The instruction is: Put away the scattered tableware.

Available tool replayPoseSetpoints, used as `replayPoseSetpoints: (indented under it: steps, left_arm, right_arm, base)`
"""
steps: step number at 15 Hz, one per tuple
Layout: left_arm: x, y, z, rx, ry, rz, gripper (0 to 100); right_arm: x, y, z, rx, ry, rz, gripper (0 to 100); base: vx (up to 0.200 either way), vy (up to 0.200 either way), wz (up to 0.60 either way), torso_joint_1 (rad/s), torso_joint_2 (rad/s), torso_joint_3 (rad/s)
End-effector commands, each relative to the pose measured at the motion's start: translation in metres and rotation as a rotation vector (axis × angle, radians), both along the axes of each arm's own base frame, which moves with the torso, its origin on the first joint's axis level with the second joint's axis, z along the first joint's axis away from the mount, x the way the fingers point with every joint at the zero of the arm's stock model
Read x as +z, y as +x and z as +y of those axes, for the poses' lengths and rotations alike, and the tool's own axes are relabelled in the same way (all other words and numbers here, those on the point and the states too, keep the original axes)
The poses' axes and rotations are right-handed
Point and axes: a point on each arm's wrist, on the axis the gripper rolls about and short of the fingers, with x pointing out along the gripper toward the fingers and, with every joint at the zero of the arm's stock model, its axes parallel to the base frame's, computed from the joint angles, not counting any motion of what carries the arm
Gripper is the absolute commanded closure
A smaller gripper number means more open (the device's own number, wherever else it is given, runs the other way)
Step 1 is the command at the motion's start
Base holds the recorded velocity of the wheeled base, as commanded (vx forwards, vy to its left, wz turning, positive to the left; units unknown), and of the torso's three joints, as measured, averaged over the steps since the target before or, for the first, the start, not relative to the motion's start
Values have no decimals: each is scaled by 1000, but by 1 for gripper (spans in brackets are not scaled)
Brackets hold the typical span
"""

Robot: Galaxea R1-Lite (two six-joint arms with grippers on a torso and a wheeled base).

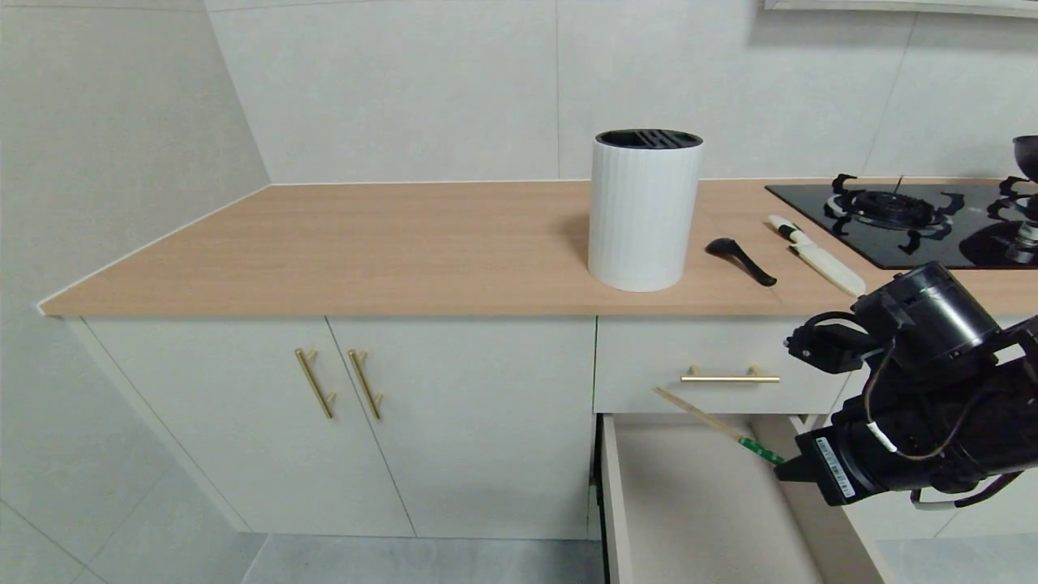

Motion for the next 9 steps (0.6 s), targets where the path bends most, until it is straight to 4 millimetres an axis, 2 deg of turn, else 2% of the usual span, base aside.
replayPoseSetpoints:
  steps: [1,9]
  left_arm:
    - [0,0,0,2,0,0,0]
    - [0,0,0,0,0,0,0]
  right_arm:
    - [-8,5,3,0,-16,28,100]
    - [-17,10,5,-3,-31,60,100]
  base:
    - [0,0,0,-188,491,290]
    - [0,0,0,-160,464,297]
